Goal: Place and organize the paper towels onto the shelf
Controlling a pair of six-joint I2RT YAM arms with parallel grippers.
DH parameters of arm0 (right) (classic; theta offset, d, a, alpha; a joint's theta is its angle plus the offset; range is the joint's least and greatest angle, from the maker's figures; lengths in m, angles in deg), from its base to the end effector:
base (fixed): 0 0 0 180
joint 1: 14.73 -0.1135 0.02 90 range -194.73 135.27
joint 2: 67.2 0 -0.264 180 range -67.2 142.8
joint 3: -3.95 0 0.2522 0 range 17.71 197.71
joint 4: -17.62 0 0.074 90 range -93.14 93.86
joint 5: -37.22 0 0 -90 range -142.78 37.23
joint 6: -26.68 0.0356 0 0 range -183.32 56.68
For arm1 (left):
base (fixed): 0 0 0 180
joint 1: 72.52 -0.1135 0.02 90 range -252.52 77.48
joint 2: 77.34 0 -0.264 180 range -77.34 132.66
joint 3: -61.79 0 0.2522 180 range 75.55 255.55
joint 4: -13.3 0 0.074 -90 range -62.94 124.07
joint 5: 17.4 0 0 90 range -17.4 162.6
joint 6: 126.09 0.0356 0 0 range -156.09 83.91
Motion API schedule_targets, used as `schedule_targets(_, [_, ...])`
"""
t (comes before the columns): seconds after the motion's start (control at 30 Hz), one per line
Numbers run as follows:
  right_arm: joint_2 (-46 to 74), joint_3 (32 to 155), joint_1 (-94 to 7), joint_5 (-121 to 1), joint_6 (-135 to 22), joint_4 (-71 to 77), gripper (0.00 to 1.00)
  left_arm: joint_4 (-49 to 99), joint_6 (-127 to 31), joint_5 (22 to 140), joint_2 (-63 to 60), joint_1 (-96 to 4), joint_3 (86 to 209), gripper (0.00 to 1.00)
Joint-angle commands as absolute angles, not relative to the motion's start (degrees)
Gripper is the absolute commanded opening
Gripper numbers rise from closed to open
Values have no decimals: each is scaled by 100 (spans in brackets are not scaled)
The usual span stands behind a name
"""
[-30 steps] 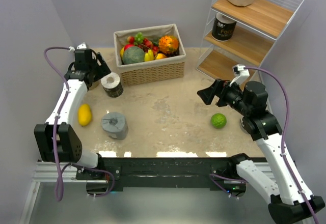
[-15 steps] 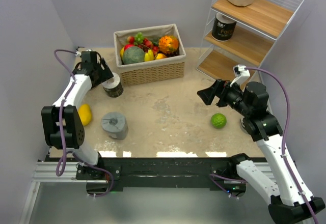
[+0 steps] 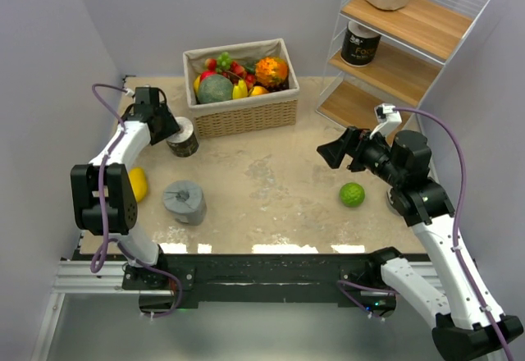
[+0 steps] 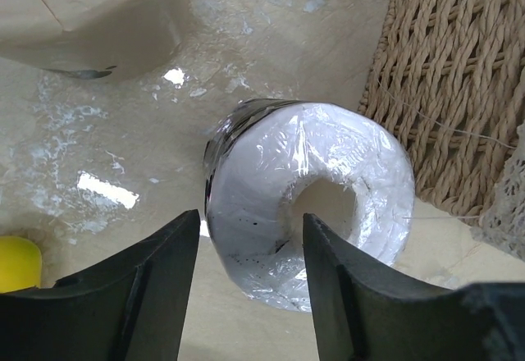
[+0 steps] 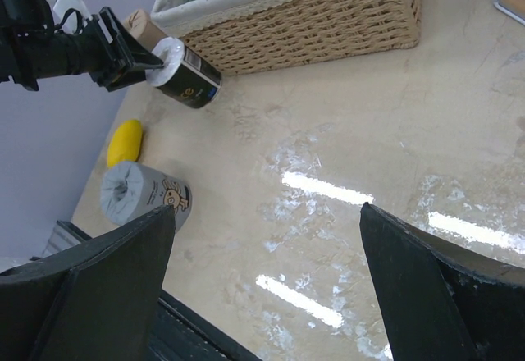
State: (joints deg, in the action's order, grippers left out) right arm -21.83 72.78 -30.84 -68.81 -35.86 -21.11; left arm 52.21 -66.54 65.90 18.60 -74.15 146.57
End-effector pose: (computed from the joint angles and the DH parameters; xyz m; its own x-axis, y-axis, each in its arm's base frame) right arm 0.1609 0.0567 0.3733 -0.4655 0.3269 -0.8225 -0.3471 0.7874 0.5094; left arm 0.3647 0.0145 0.2434 -0.6085 -0.5208 -0.5987 -0.4773 0.8429 -0.2482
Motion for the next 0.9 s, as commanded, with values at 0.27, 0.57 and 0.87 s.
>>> schedule_targets(0.27, [-2307,7511,-3098,-6825,-3687,-2207,99,5132,-6474,6434,1644,-7445,14489,42])
schedule_targets(0.57, [-2527,7519,-3107,-6623,-3748,-2488,99,5457,-6298,6829,846,-7445,14367,35])
schedule_targets(0.87, [-2545,7318,-3099,-6131,-3678,-2691,99,5159,-6473,7603,-123,-6120,13268,34])
